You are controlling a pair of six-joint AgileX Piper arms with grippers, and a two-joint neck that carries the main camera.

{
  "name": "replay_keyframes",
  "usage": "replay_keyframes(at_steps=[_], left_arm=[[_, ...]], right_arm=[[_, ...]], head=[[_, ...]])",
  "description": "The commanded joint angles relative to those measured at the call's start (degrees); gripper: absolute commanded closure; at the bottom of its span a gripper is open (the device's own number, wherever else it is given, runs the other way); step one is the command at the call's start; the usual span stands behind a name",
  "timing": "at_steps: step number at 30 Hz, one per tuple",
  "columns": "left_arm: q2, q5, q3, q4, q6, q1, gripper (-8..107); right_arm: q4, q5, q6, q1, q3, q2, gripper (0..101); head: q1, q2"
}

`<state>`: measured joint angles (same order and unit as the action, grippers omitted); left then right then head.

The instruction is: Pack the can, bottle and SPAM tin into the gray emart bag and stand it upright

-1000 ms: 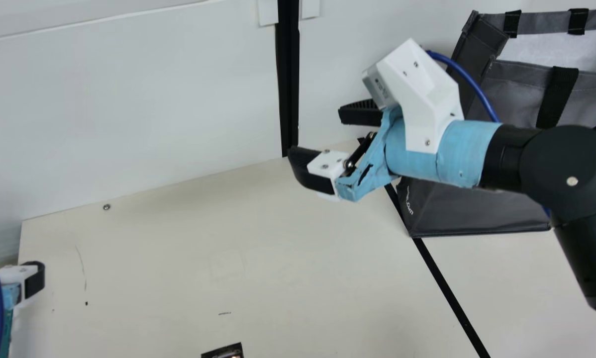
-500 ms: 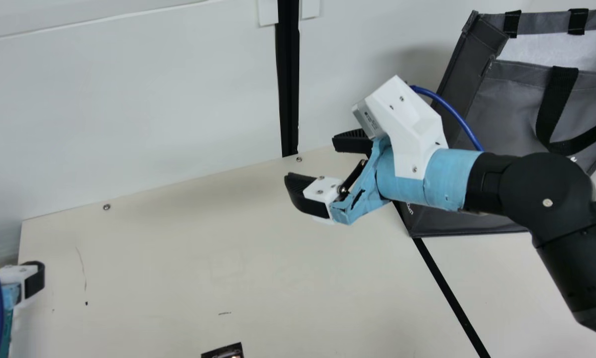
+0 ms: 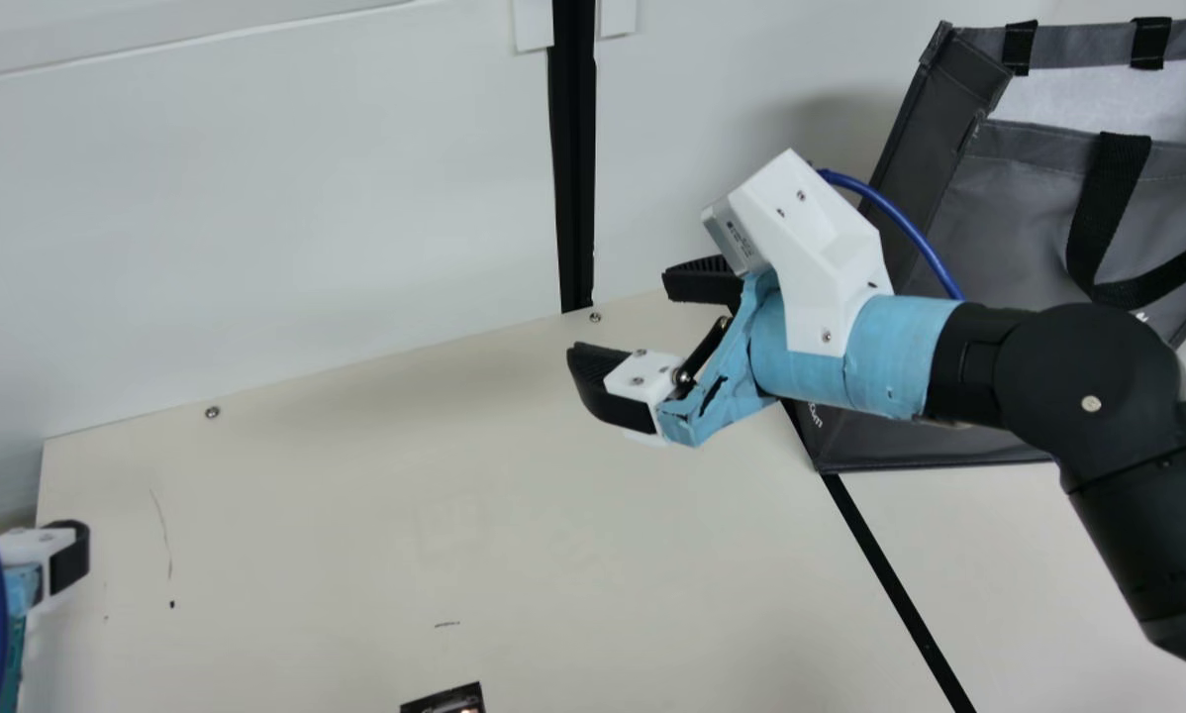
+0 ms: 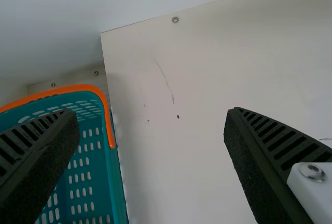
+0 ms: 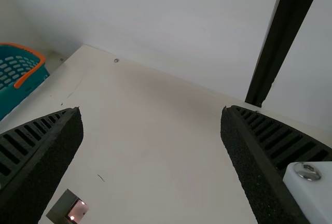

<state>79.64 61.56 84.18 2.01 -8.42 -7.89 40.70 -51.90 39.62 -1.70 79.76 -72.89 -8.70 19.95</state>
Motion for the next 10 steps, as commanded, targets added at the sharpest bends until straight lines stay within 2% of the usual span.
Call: replay_keyframes(at_steps=[1,10], left_arm=[[0.0,0.0,0.0,0.0,0.0,0.0,9],[0.0,0.0,0.0,0.0,0.0,0.0,9]], right_arm=[[0.0,0.0,0.0,0.0,0.0,0.0,6],[0.0,0.0,0.0,0.0,0.0,0.0,6]], head=[[-1.3,0.0],[-1.3,0.0]])
